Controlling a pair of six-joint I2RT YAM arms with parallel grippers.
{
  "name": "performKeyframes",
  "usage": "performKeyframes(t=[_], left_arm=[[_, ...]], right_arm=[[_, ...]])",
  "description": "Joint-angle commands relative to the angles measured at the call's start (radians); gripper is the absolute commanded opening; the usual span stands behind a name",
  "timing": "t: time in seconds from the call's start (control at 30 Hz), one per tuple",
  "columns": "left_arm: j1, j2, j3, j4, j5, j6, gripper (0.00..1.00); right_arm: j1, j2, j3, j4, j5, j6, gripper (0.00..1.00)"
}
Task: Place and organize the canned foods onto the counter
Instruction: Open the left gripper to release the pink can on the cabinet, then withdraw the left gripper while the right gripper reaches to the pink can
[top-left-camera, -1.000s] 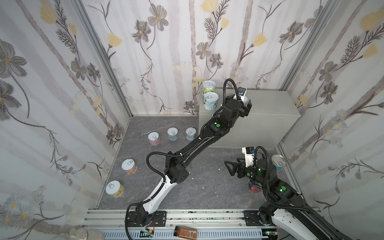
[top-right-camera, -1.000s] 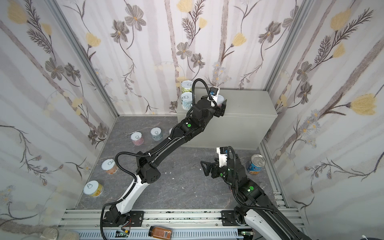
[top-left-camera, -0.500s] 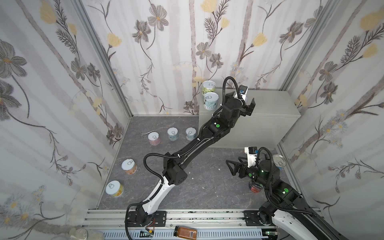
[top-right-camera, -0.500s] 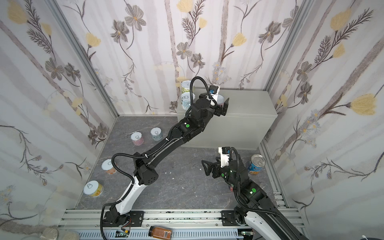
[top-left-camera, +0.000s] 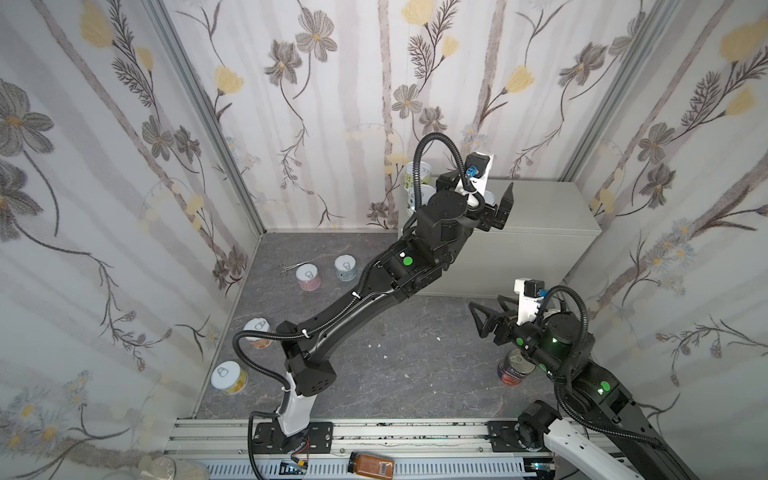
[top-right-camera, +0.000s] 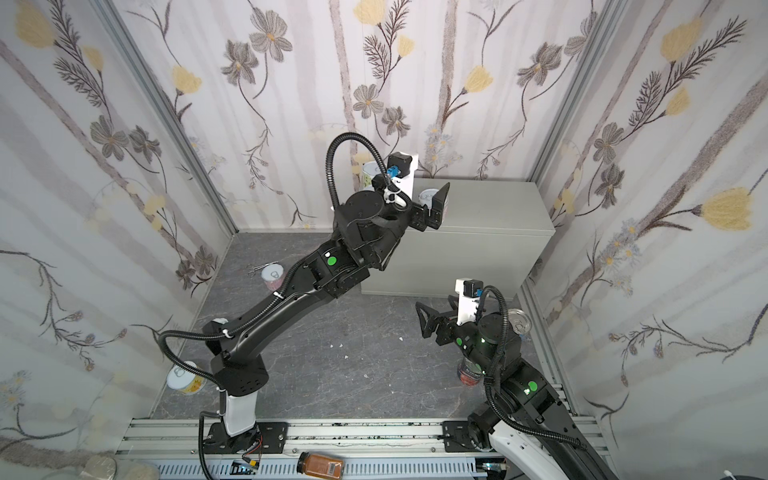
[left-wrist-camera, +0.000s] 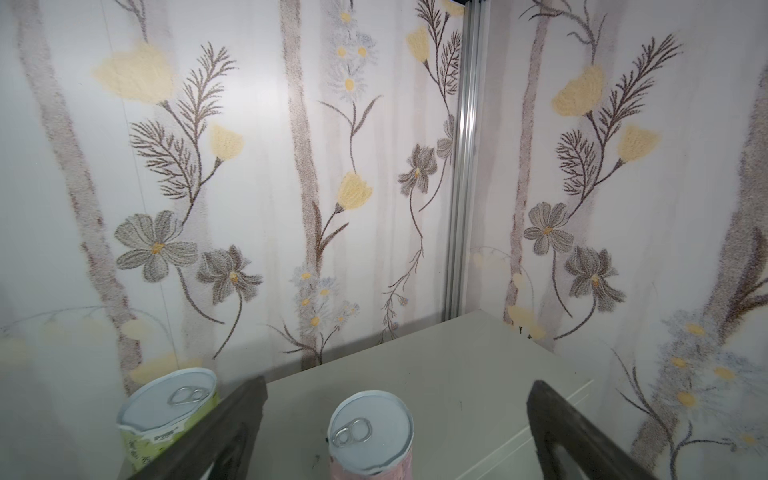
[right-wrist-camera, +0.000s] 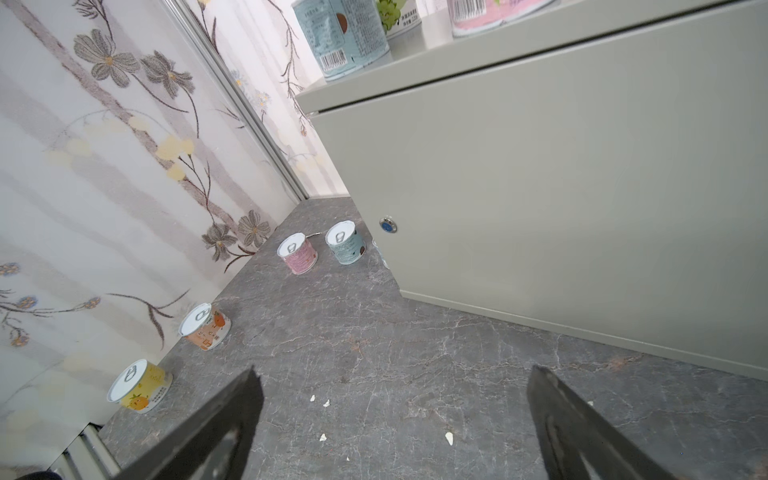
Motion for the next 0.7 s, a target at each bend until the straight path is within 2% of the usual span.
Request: performKeyframes(t=[0.0,0.1,0.27,0.43,0.67], left_arm=[[-0.001,-0.121,-0.149,0.023,-0.066,-0.041,1.0],[-0.002,-0.258,-0.332,0.024,-0.122,-0.074,1.0],[0.011,-0.54,-0.722,0.058,-0.19,-0.206,1.0],[0.022,-0.789,-1.064,0.065,-0.256,-0.299,1.0],[0.045,-0.983,-1.388,0.046,-0.267,-0.428,1.0]], right_arm=[[-0.007,0.031,0.079,-0.034,0.075,-0.069,1.0],[-0.027,0.073,0.142,-0.028,0.087,-0.104,1.0],[-0.082,0.156,0.24,0.003,0.071,-0.166,1.0],[-0.172,0.268,0.344,0.033,0.0,-0.199,1.0],[-0.213,0.42,0.501,0.027,-0.037,-0.243,1.0]])
